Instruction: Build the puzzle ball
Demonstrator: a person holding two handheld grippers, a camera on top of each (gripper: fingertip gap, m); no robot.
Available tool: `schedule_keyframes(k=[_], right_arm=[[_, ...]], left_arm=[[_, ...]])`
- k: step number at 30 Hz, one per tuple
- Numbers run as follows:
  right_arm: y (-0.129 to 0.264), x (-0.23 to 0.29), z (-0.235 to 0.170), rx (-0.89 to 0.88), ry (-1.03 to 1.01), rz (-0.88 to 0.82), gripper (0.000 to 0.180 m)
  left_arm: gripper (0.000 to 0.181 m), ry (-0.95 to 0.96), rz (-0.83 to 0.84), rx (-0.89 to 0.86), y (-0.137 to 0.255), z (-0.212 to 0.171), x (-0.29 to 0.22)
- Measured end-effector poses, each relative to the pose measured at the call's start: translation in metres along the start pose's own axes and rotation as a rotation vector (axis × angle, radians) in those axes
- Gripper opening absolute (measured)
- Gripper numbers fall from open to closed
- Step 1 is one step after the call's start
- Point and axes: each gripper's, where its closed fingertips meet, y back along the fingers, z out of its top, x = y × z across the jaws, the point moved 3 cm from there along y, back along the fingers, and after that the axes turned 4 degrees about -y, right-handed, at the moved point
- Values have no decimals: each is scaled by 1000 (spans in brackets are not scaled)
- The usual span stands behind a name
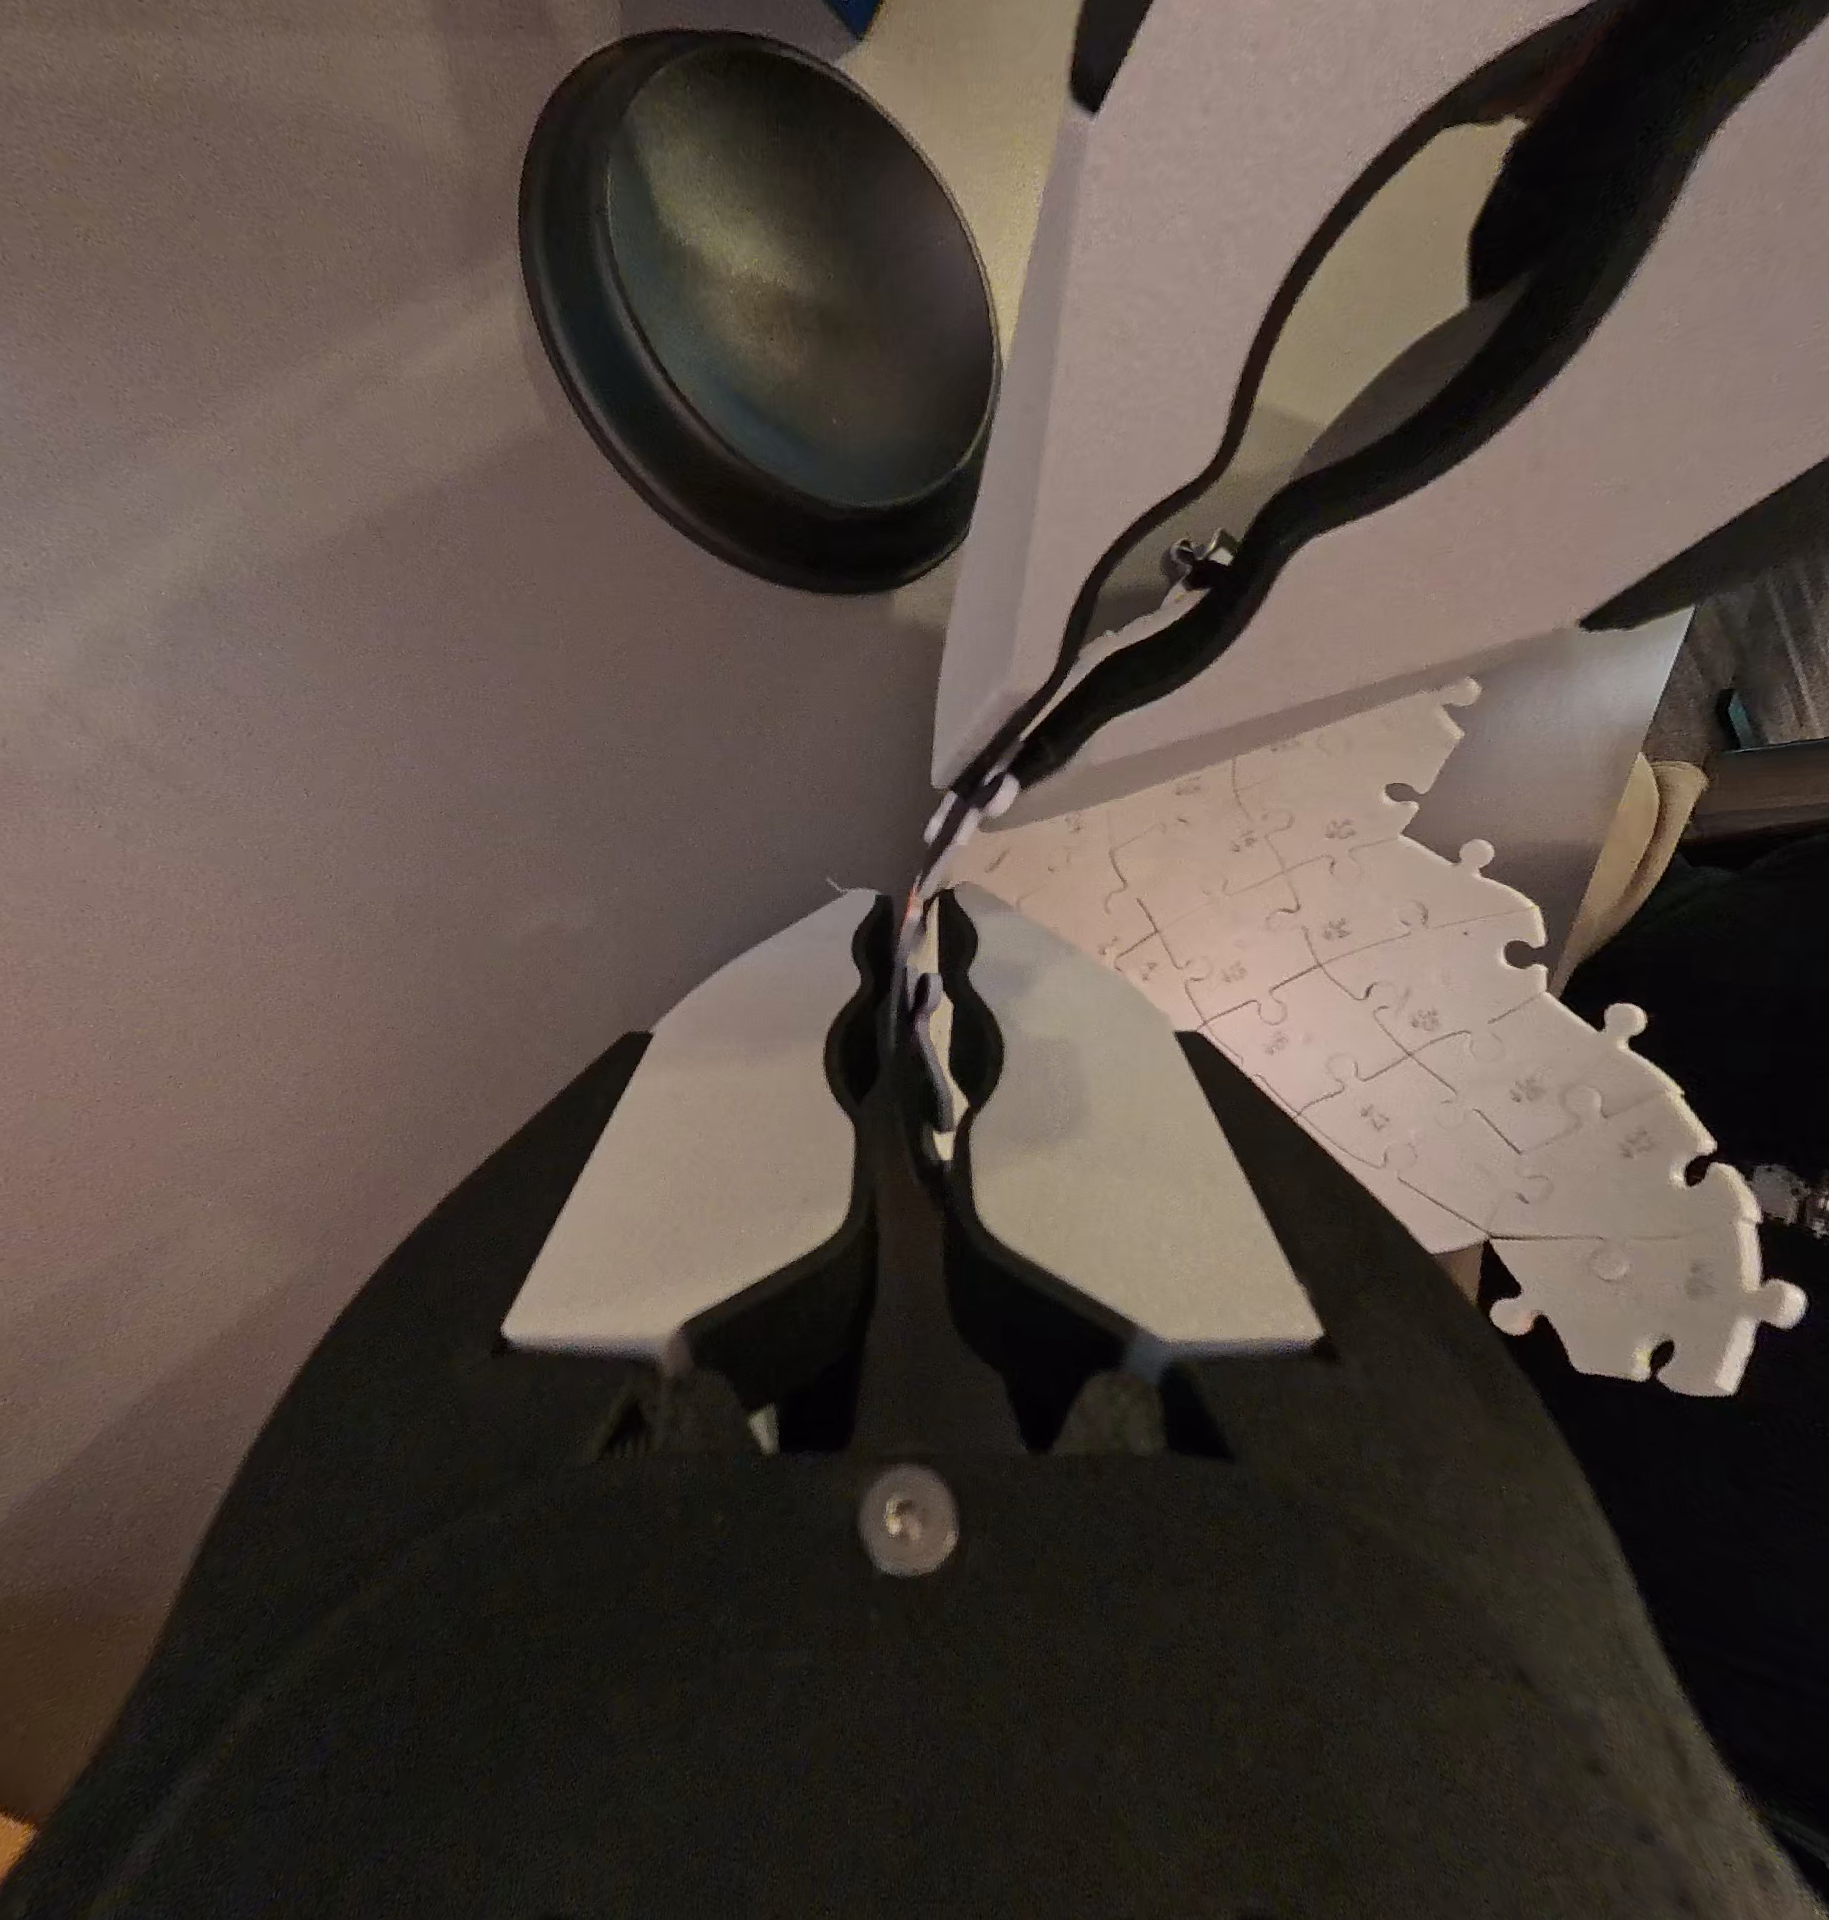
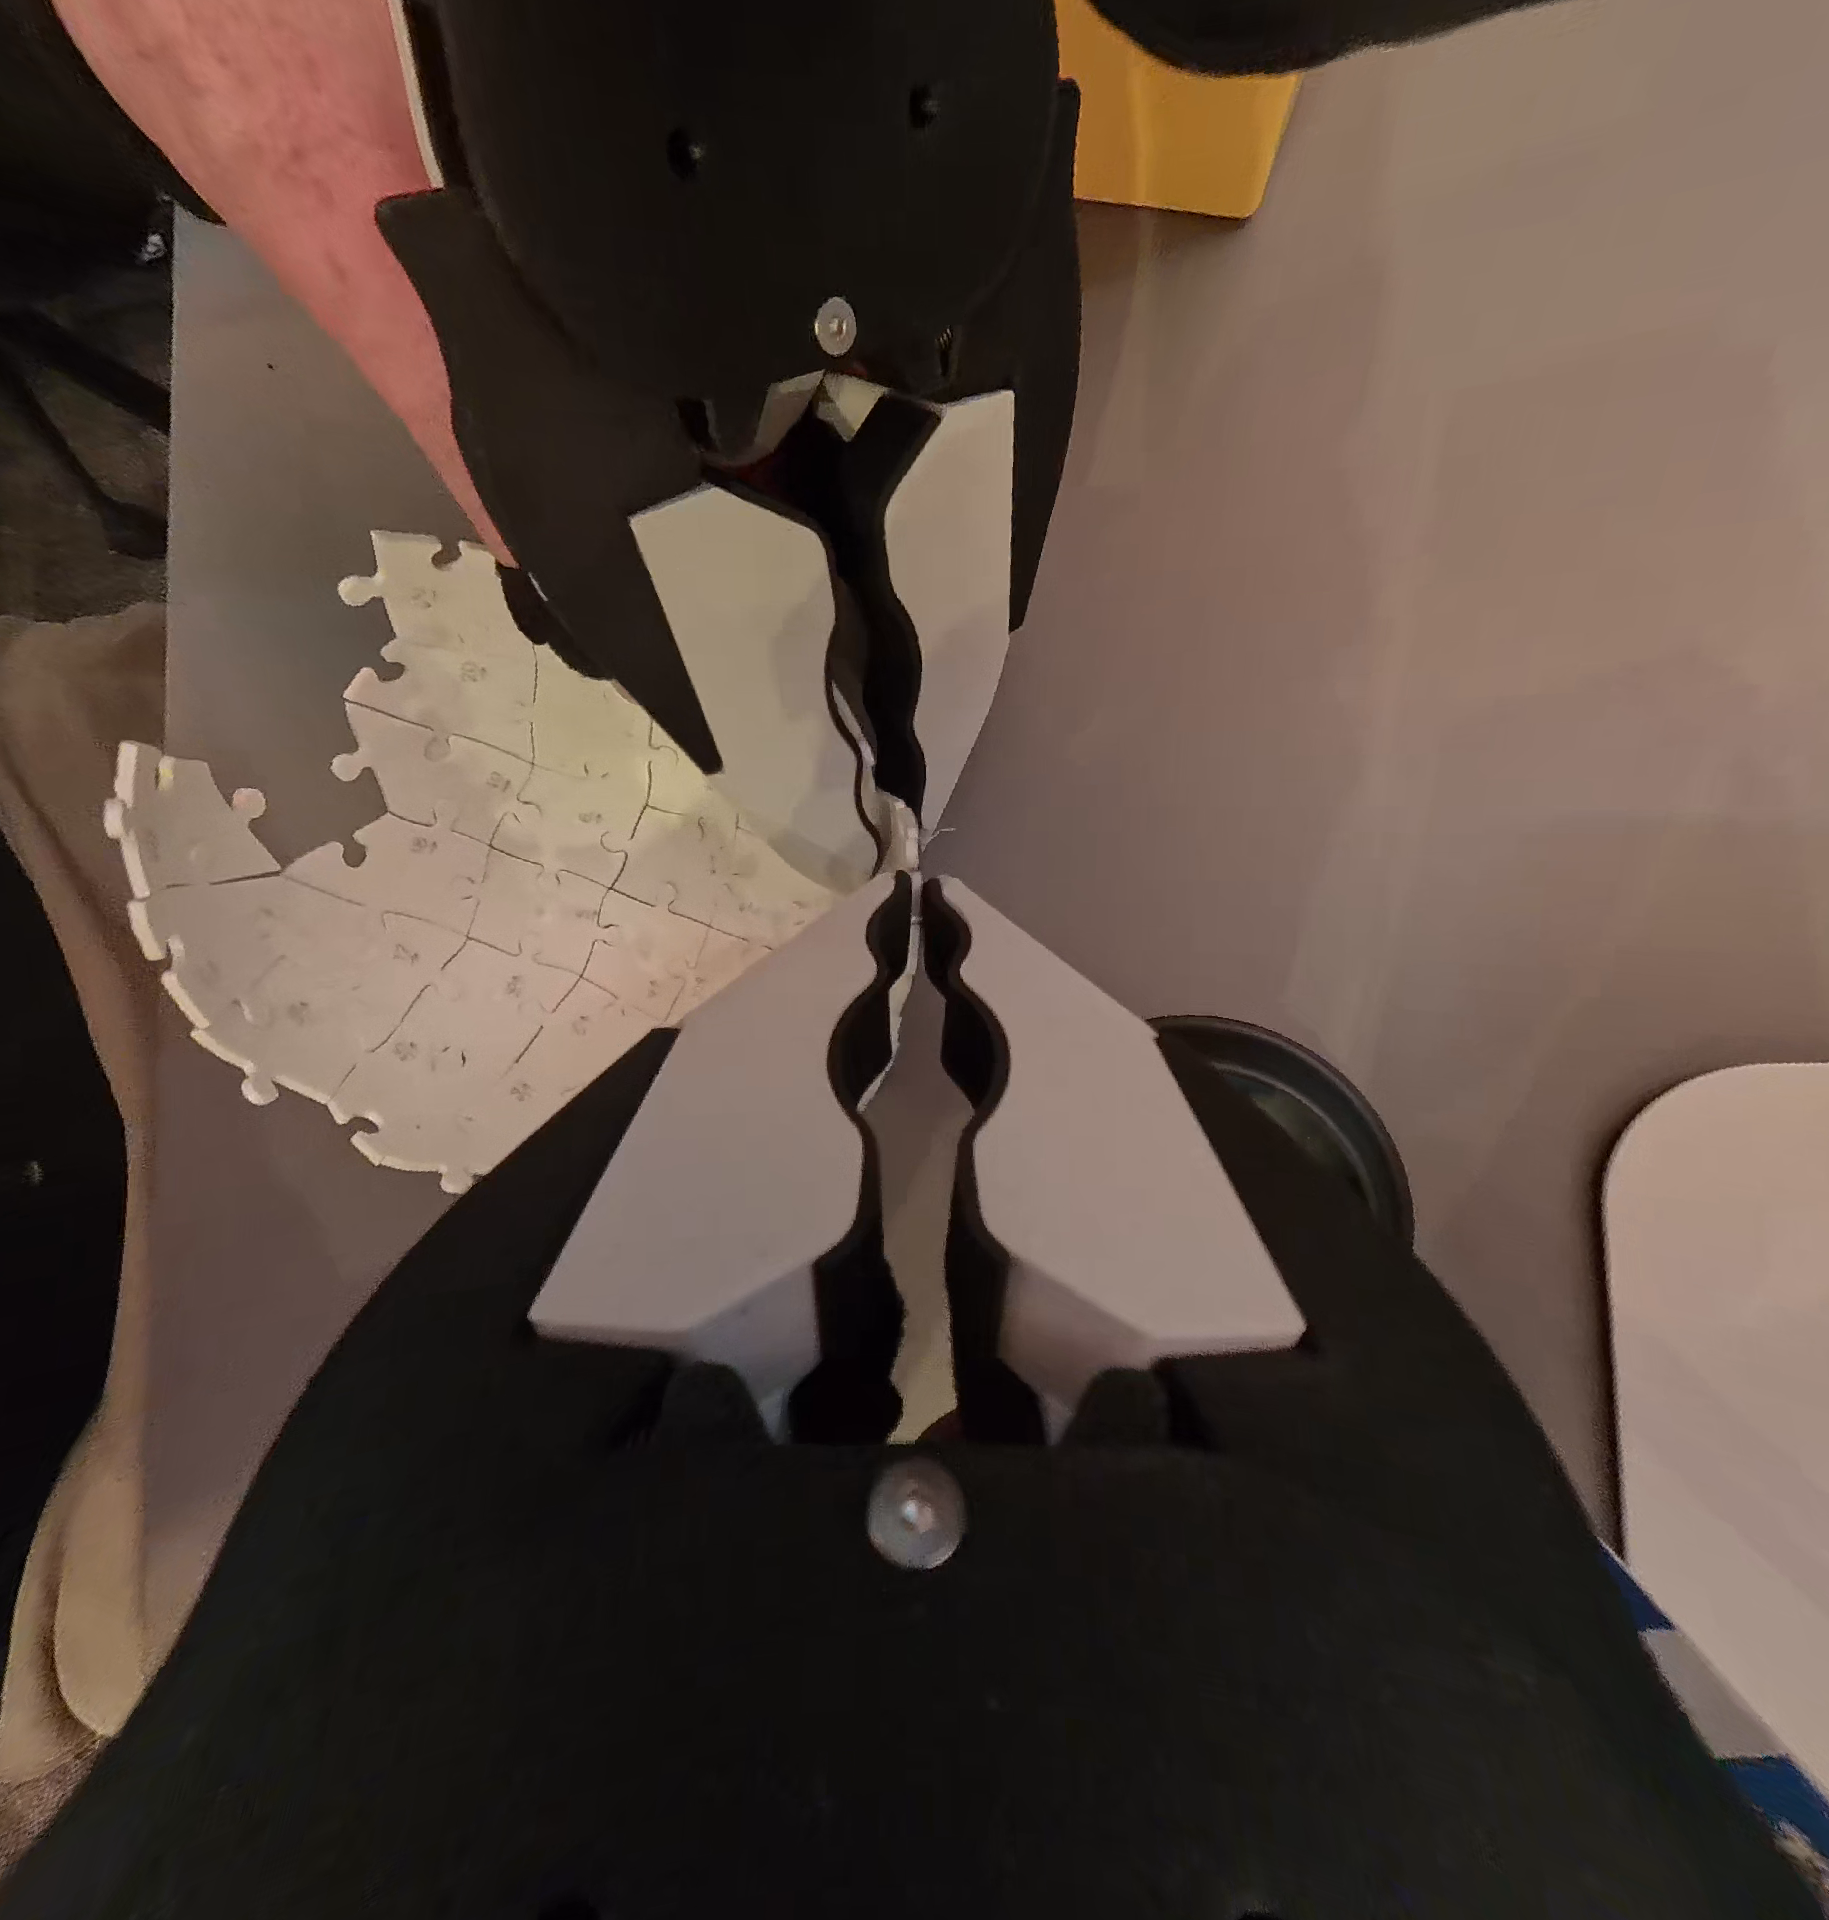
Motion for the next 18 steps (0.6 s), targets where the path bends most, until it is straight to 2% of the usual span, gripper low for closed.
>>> schedule_keyframes(k=[1,11,14,18], right_arm=[[0,0,0,-3,3,-5,0],[1,-2,-1,-24,-33,-12,2],[0,-4,-7,15,-70,3,15],[-4,-4,-9,9,-71,21,8]], left_arm=[[8,-2,1,1,0,0,0],[5,10,-8,9,1,1,1],[5,21,-10,13,0,0,2],[5,21,-16,15,0,0,2]])
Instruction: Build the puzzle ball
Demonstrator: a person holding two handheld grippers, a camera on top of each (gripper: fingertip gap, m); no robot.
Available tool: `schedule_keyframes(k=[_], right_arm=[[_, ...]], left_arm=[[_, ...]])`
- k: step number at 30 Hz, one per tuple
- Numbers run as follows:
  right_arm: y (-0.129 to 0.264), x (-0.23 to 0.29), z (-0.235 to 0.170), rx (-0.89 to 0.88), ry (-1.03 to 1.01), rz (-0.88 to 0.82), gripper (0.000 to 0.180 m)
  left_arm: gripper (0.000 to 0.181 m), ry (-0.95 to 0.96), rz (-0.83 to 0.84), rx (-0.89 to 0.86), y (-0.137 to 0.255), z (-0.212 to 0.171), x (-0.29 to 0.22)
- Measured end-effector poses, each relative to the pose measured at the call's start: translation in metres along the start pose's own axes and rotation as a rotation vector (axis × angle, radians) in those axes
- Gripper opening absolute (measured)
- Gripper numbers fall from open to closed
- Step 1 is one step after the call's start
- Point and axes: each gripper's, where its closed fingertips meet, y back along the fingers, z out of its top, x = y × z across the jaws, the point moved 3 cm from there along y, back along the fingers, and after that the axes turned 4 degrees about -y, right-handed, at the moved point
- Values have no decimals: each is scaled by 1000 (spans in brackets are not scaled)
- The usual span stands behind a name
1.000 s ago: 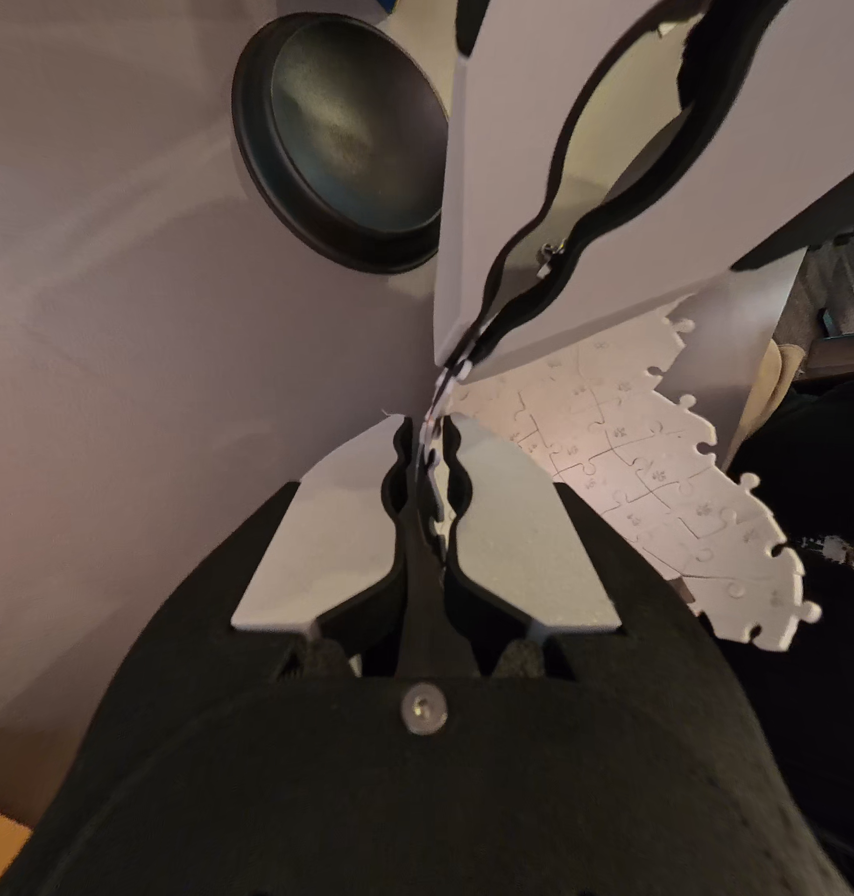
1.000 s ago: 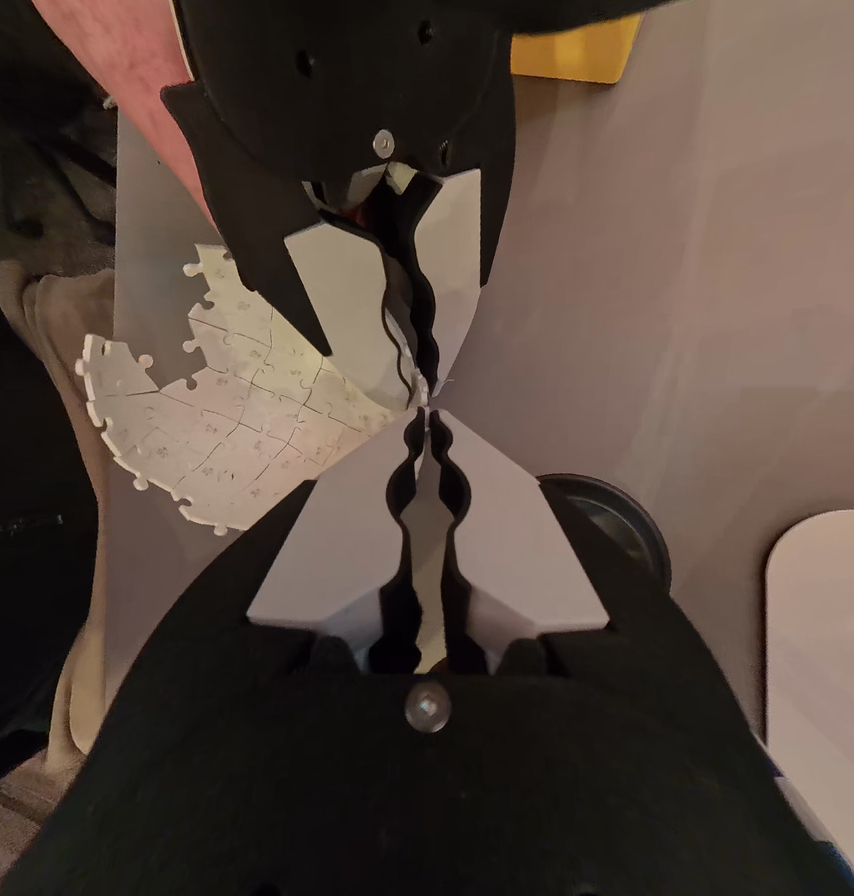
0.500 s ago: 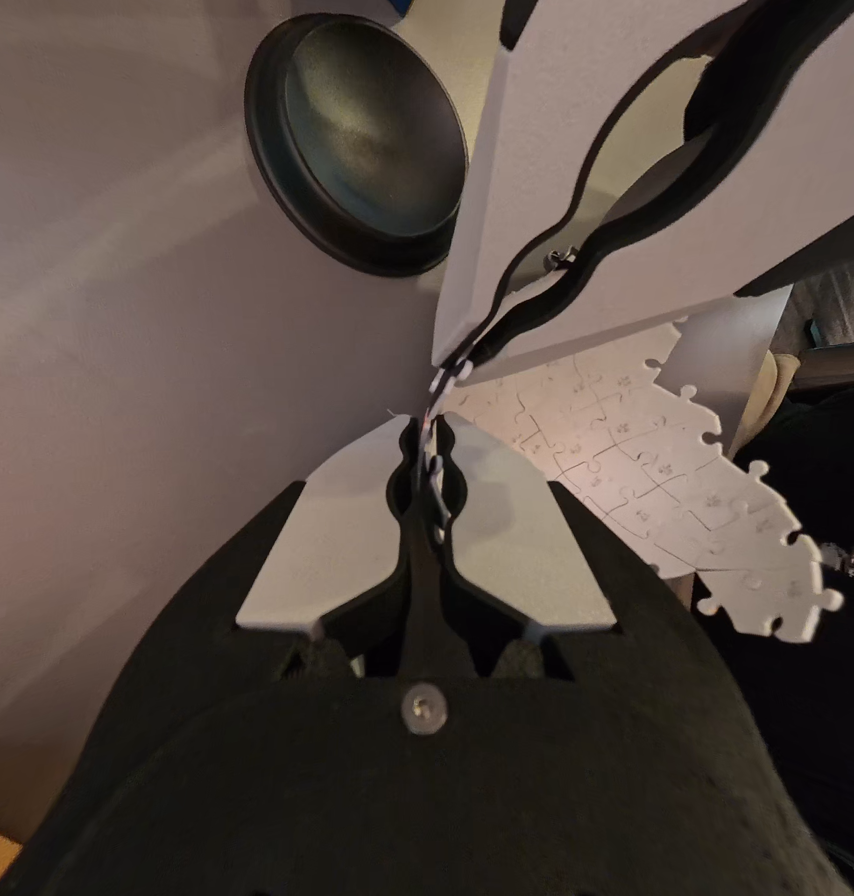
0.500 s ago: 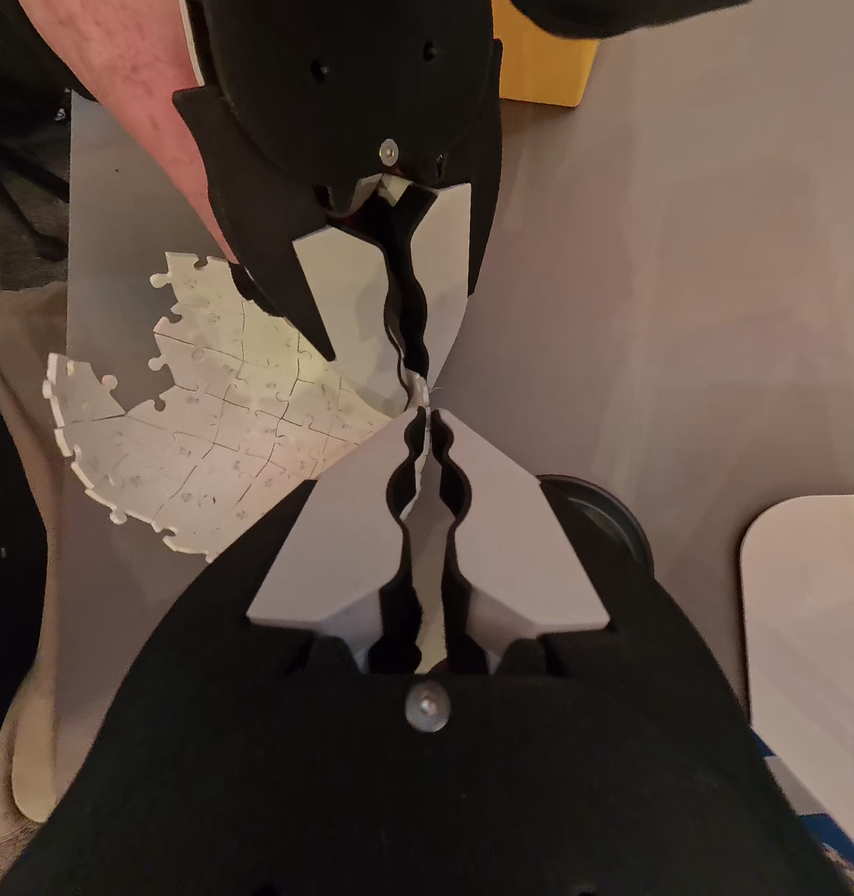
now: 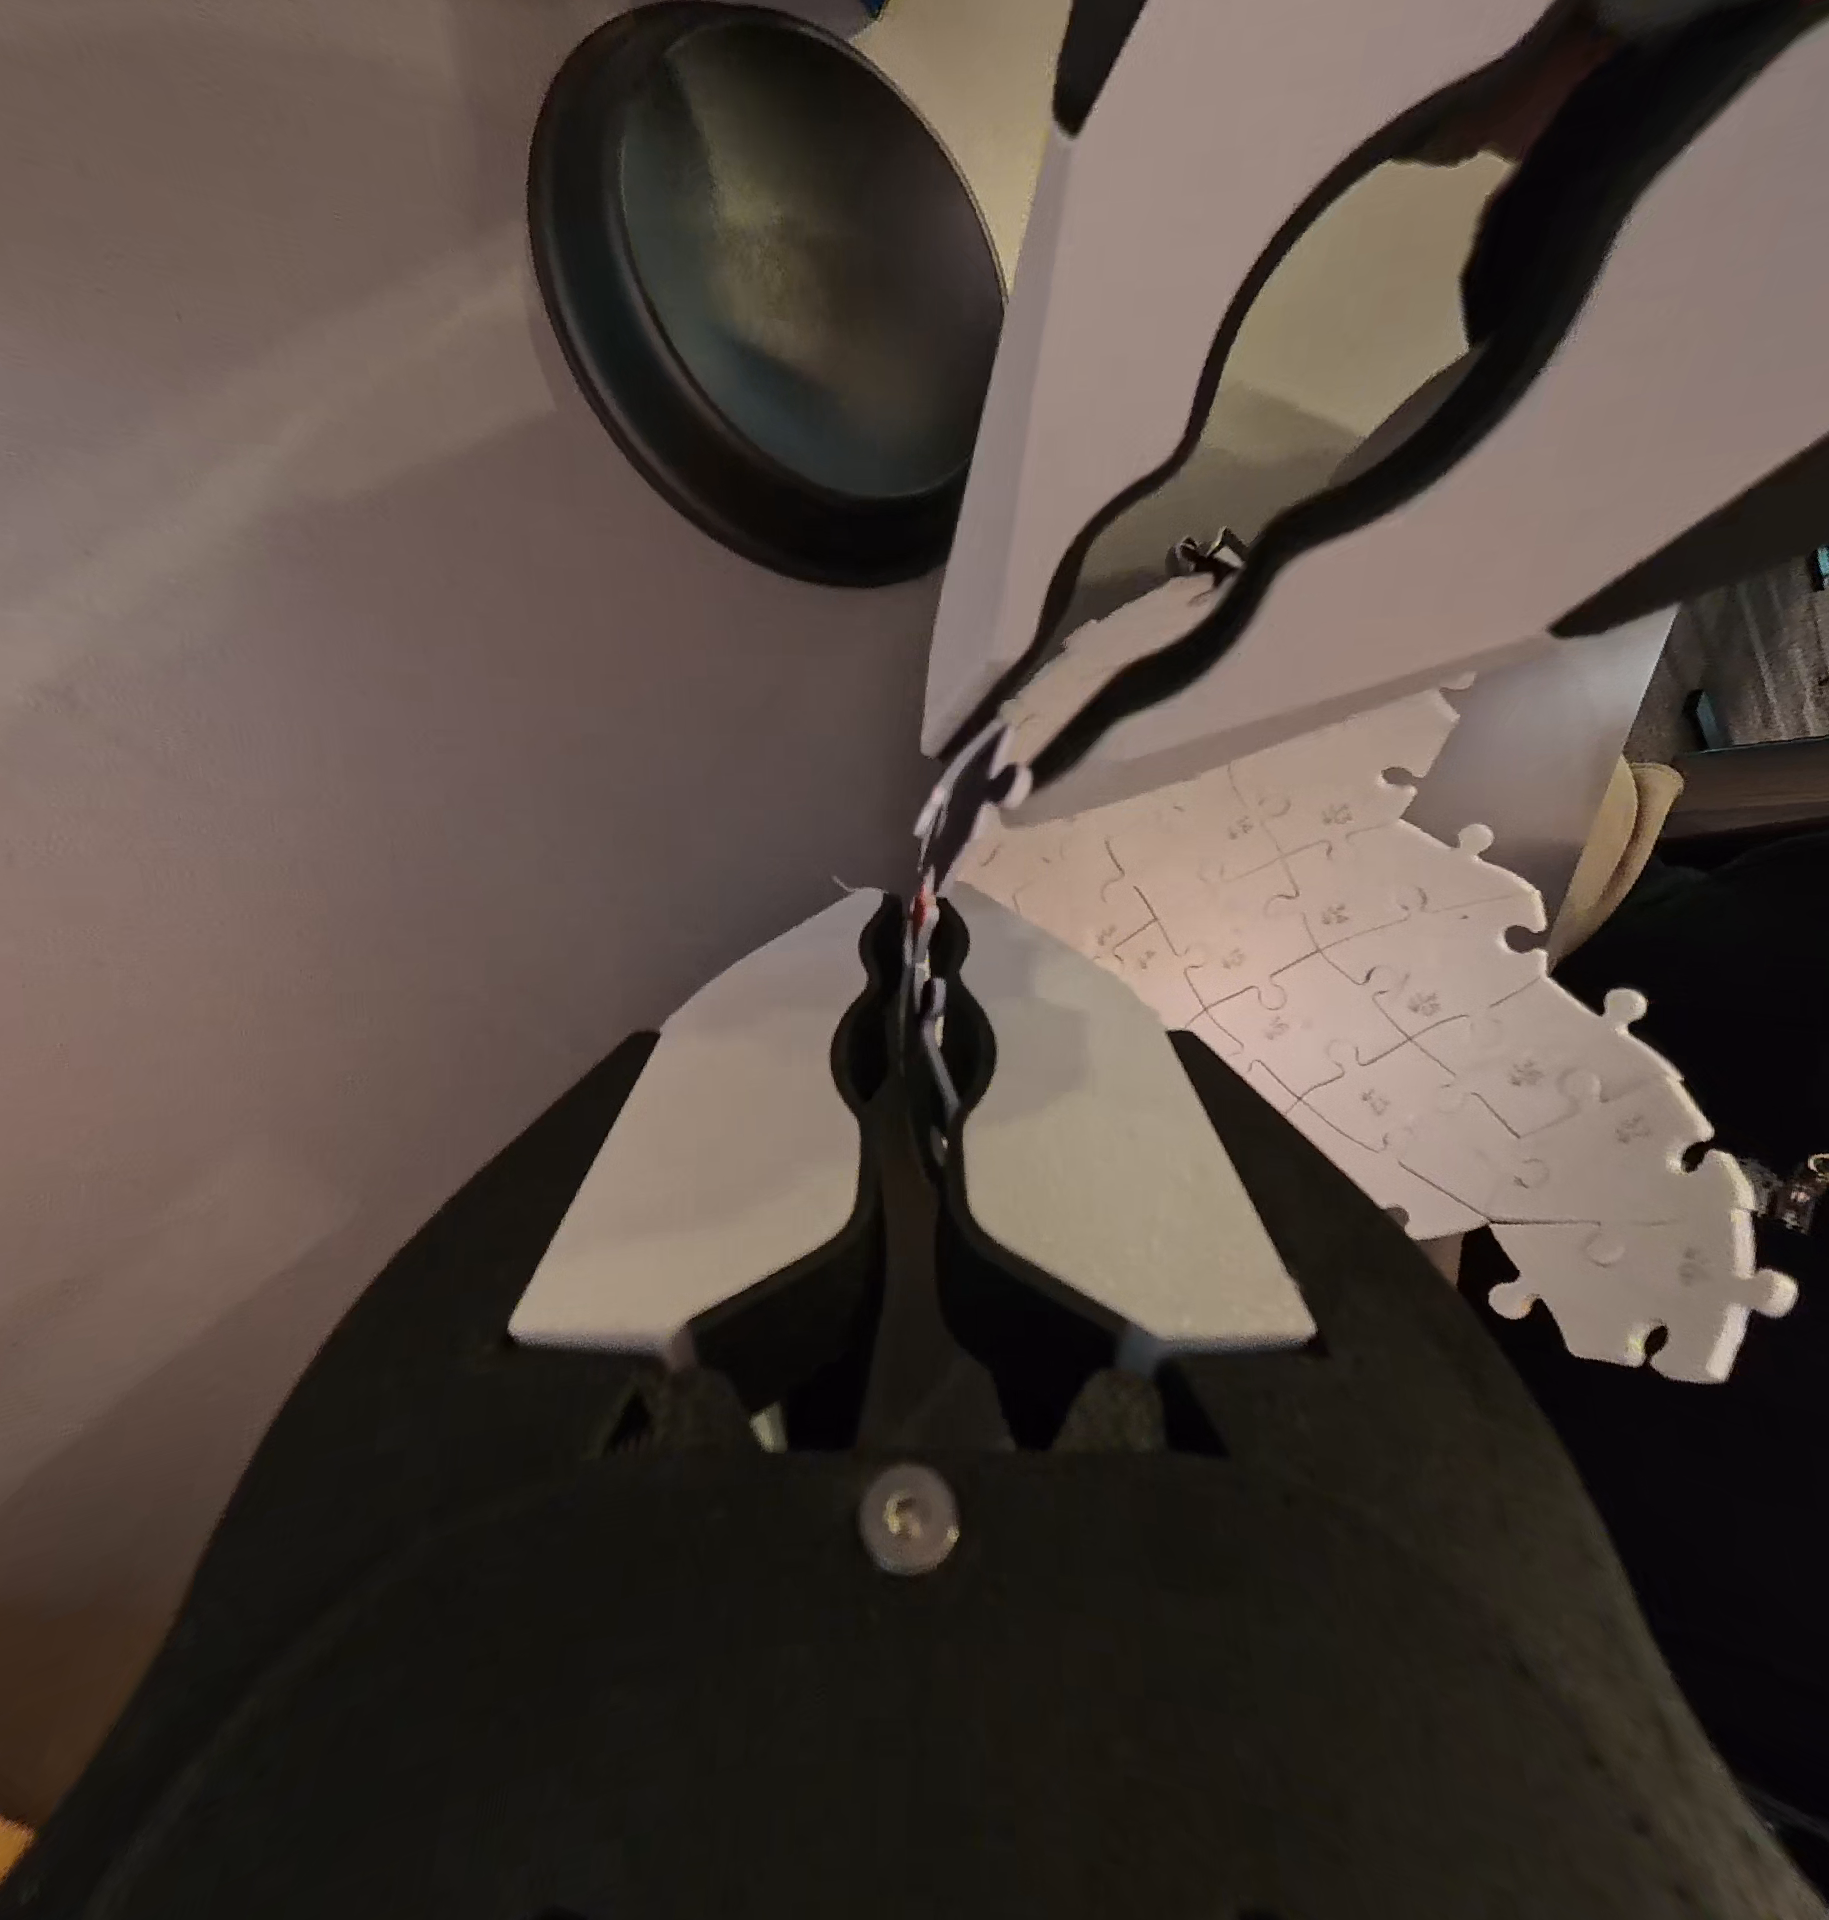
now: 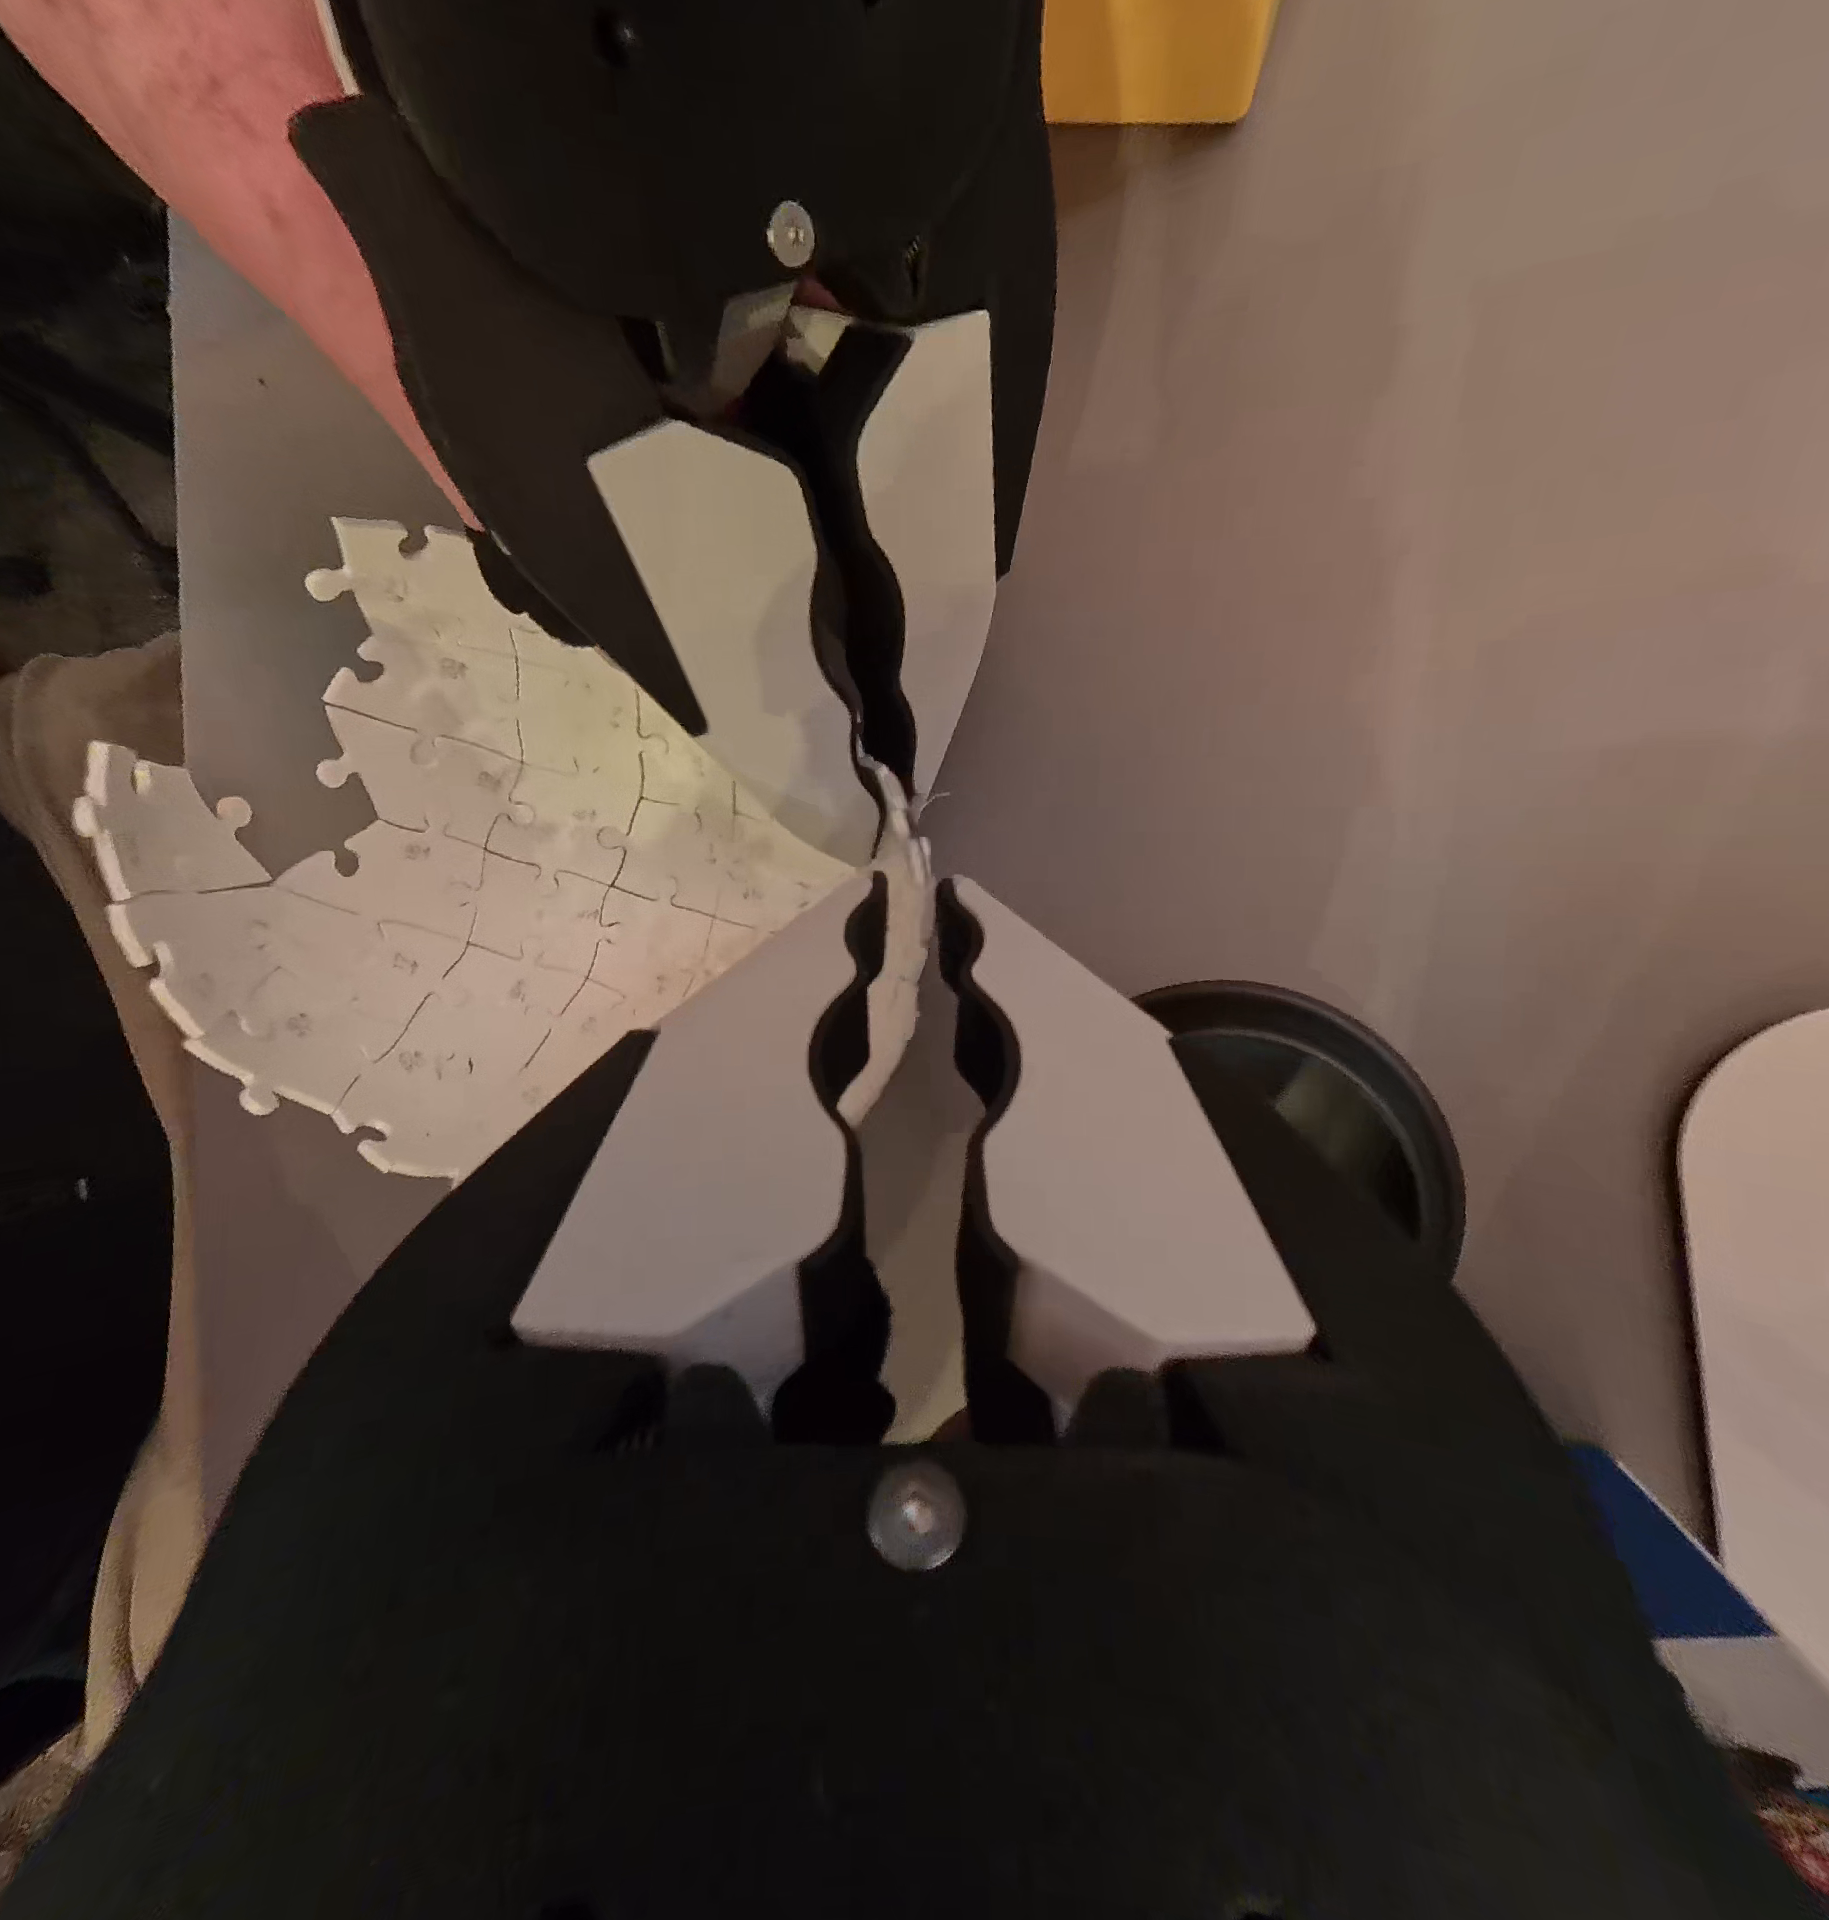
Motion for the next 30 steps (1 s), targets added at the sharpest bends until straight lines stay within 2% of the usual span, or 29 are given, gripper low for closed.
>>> schedule_keyframes(k=[1,4,9,13,30], right_arm=[[0,-2,0,-1,-5,-2,2],[-1,-3,0,-5,-15,14,1],[-3,0,2,-28,-33,54,9],[-4,-1,2,-24,-30,63,1],[-3,-4,0,-40,-63,43,0]], left_arm=[[5,-4,-1,3,0,0,0],[5,-1,-3,6,-1,0,0],[5,0,-15,9,-1,0,0],[5,-2,-30,13,-2,0,-1],[6,29,-58,-48,-3,1,3]])
